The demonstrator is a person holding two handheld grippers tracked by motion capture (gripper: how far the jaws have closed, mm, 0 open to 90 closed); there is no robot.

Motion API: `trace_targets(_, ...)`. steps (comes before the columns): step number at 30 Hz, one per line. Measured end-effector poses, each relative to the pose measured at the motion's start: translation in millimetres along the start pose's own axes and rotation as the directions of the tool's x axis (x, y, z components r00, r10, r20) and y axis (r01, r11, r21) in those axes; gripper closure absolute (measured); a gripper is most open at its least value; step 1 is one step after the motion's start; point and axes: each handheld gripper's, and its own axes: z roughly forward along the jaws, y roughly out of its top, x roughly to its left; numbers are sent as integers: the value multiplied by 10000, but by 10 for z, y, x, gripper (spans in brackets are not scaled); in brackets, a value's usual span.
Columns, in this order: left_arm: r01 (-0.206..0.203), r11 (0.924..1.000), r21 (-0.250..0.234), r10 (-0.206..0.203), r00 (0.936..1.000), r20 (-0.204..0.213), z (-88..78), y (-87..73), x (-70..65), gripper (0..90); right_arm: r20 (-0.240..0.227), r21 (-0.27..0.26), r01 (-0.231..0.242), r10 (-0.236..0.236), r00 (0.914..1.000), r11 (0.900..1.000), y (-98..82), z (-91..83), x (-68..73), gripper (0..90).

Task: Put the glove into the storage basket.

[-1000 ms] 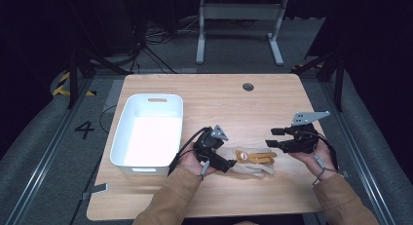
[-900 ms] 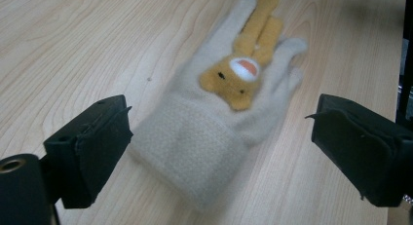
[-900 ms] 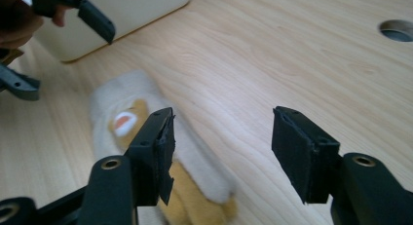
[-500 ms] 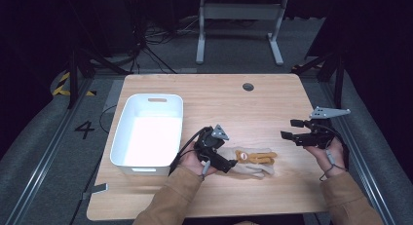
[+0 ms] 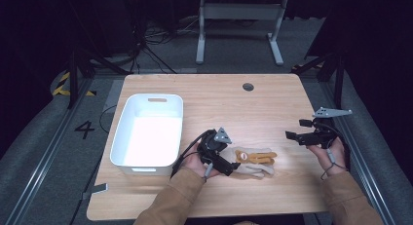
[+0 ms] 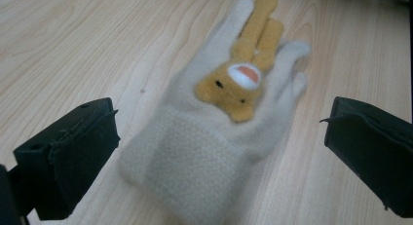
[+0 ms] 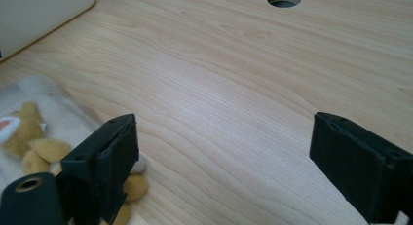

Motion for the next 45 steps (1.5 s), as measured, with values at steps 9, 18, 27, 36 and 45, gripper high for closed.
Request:
trace_targets(9,-380,9991,182,378,9992,140,183,-22,-14,0,-55,-78,-260,260,9996,9996,-43,-16,-53,81)
trace_targets(18,-856,9933,780,831,9959,355,359,-27,39,0,-579,-343,-393,373,9976,9986,-88,-54,-73,60)
trace_targets(27,-1134,9868,1157,1084,9929,491,479,-64,88,0,-777,-458,-670,633,9950,9967,-147,-121,-110,59)
trace_targets(36,-1478,9767,1555,1387,9880,680,575,-76,51,2,-916,-343,-793,759,9929,9963,-159,-103,-99,60)
trace_targets(45,-1600,9675,1957,1532,9870,493,682,-14,-1,26,-1075,-275,-835,801,9910,9961,-160,-85,-97,63)
